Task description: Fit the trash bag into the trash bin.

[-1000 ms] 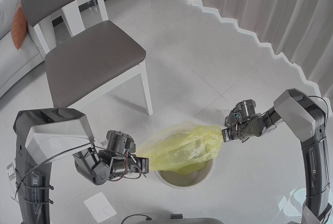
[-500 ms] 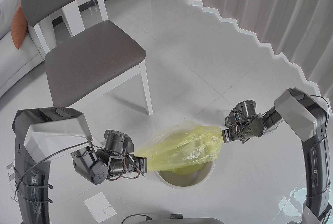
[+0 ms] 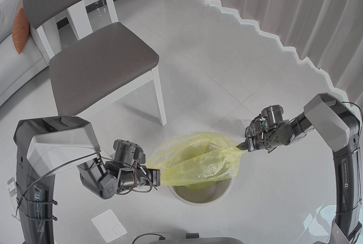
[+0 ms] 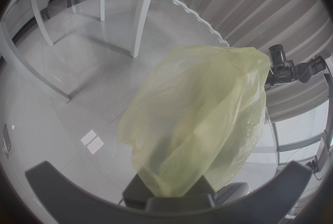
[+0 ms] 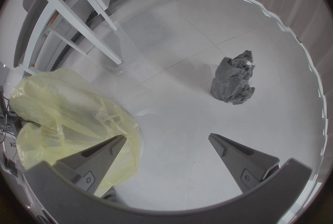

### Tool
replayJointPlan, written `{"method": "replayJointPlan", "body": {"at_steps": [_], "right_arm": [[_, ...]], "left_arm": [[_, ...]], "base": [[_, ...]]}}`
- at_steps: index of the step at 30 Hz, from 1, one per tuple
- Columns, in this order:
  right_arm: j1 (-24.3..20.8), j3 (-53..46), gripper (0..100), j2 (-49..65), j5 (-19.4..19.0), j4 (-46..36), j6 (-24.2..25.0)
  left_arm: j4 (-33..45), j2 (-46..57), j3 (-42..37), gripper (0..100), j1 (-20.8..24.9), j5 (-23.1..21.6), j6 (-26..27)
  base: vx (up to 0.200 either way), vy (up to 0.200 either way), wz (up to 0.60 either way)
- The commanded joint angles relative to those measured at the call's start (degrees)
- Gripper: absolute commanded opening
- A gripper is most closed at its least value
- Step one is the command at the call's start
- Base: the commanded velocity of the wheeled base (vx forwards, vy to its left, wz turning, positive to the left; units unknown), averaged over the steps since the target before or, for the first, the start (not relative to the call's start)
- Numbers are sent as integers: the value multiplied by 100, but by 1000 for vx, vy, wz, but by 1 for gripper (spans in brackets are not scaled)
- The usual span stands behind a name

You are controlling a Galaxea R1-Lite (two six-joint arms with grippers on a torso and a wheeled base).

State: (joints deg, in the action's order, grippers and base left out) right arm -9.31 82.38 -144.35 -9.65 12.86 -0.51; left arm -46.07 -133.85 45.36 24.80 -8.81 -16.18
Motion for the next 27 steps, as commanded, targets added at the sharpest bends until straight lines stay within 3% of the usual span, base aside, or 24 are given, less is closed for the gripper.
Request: {"method": "replayJointPlan", "body": {"at_steps": [1,9,16,17,23,27], "right_arm": [[184,-653,100,891,-63,41,-19],[325,-1471,100,2253,-441,50,-54],[-132,-2218,100,2948,-423,94,-98],[-246,-2411,100,3062,-414,217,-107],[-563,-2956,100,3123,-432,1061,-98],[-712,-3018,100,2983,-441,1184,-169]], "left_arm": [[-16,8,-19,0,25,2,-8],[-95,61,-89,0,43,11,-166],[-122,61,-194,0,87,64,-158],[-122,61,-221,100,96,64,-140],[-122,193,-414,100,122,82,-131],[-166,316,-599,100,87,90,-131]], "base": [[0,0,0],[0,0,0],[0,0,0],[0,0,0],[0,0,0],[0,0,0]]}}
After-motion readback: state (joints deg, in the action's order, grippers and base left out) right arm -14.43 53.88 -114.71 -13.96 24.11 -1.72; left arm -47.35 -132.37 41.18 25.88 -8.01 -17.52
